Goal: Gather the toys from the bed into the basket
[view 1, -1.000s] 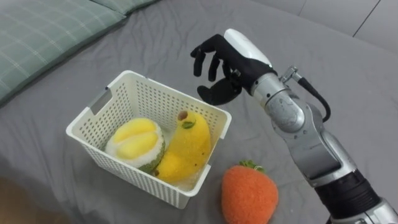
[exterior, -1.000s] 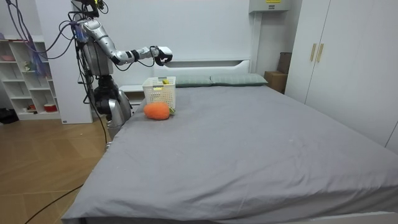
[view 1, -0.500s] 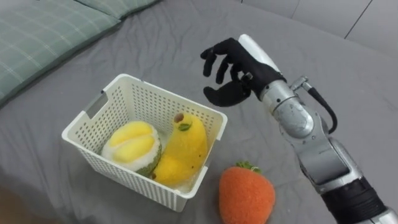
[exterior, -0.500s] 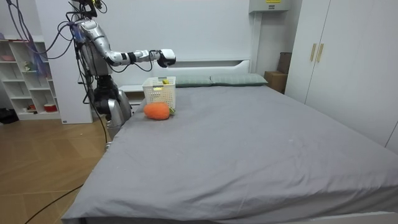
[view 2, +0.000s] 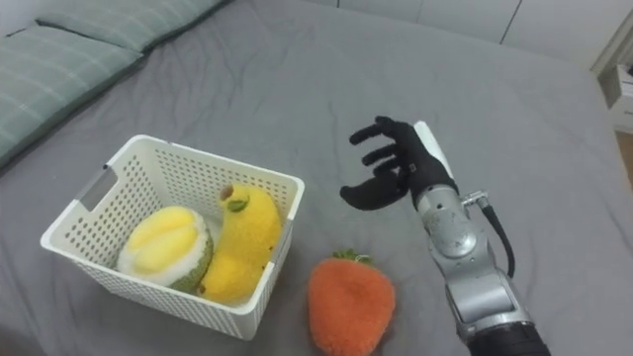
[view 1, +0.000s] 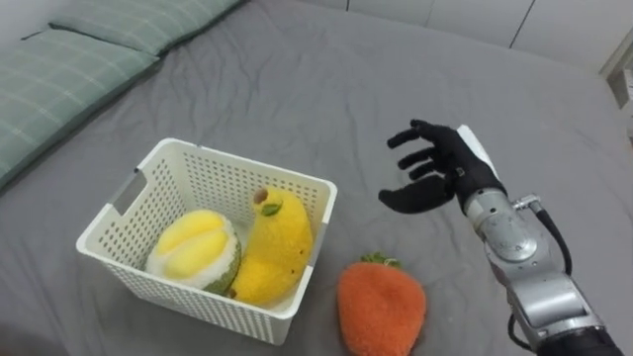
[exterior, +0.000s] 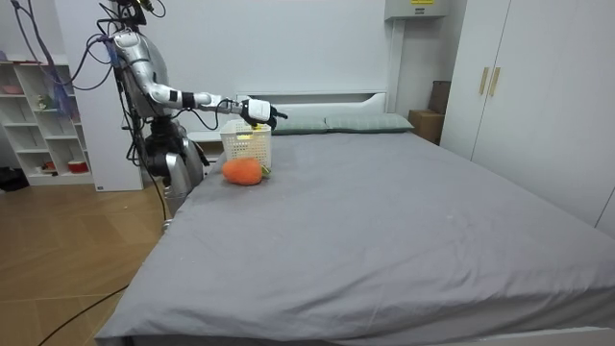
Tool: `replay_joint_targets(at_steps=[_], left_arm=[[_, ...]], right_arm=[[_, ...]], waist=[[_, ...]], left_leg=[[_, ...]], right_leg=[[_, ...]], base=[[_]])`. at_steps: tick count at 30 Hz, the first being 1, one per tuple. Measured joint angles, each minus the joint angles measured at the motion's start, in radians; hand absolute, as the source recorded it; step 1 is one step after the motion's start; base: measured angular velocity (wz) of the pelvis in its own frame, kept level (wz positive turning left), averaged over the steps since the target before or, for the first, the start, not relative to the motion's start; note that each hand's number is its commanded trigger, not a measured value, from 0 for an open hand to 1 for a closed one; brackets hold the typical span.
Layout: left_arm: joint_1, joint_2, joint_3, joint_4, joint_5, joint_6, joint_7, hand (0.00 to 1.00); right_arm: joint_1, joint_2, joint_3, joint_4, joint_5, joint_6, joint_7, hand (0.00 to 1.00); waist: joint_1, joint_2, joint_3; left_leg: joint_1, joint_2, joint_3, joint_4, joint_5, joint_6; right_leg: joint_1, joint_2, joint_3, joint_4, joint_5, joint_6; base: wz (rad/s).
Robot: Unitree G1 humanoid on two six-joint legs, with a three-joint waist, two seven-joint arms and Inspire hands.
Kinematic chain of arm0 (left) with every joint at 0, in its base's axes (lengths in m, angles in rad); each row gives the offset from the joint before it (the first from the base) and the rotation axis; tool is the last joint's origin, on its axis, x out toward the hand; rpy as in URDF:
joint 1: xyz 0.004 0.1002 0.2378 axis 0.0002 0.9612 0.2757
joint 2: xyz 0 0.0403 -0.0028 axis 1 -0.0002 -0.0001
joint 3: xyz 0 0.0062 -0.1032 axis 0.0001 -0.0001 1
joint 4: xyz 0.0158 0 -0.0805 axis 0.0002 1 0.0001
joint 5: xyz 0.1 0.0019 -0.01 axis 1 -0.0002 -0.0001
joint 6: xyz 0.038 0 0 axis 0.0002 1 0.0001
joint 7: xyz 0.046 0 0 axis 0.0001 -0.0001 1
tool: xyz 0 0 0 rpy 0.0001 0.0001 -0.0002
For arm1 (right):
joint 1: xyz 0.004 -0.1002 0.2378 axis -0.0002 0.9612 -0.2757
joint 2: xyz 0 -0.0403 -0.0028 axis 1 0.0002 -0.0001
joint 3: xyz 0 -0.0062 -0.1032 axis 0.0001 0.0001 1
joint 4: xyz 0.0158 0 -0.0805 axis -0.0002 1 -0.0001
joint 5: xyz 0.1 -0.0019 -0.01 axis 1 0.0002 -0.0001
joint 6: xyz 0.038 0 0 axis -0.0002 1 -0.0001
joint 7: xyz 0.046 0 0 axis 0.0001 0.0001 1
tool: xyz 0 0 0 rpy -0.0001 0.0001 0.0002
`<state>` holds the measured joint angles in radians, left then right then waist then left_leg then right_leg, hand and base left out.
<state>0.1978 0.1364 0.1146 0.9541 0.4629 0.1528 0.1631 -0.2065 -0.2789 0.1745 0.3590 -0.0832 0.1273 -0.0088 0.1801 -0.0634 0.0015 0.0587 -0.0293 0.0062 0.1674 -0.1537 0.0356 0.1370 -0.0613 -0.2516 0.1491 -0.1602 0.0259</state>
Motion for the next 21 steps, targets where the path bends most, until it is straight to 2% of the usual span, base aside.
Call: replay_joint_targets(at_steps=[6,10,15,17,21], left_arm=[[0.008,0.001,0.0,0.0,0.0,0.002,0.002,0.0],[0.03,0.005,0.0,-0.014,0.001,0.002,0.002,0.0],[0.047,0.002,0.0,-0.033,0.003,0.032,0.0,0.0],[0.049,0.001,0.0,-0.033,0.004,0.037,-0.001,0.0],[0.055,0.0,-0.003,-0.033,0.005,0.042,-0.02,0.0]], right_arm=[[0.053,0.001,0.002,0.04,-0.003,0.0,-0.001,0.0],[0.068,0.025,0.002,0.089,-0.038,0.0,-0.003,0.0],[0.103,0.05,0.042,0.151,-0.08,0.019,0.022,0.0],[0.114,0.06,0.043,0.159,-0.102,0.024,0.041,0.0],[0.114,0.073,0.053,0.221,-0.12,0.027,0.066,0.0]], waist=[[-0.004,-0.005,-0.0018],[-0.009,-0.005,-0.0016],[-0.007,-0.003,-0.0001],[-0.006,0.002,0.0034],[-0.007,0.006,0.0031]], left_leg=[[-0.001,0.0,0.015,0.0,-0.003,0.005],[-0.001,0.001,0.015,-0.003,-0.005,0.005],[0.002,0.001,0.013,-0.003,-0.006,0.005],[0.002,0.001,0.008,-0.001,-0.009,0.005],[0.003,0.0,0.005,0.005,-0.01,0.006]], right_leg=[[-0.01,-0.004,0.007,0.001,-0.002,0.004],[-0.01,-0.003,0.005,0.001,-0.002,0.004],[-0.005,-0.003,0.005,0.001,-0.002,0.004],[-0.002,-0.003,0.005,0.002,-0.002,0.004],[0.004,-0.003,0.004,0.002,-0.002,0.005]], base=[[-0.06],[0.0],[0.0],[0.0],[0.03]])
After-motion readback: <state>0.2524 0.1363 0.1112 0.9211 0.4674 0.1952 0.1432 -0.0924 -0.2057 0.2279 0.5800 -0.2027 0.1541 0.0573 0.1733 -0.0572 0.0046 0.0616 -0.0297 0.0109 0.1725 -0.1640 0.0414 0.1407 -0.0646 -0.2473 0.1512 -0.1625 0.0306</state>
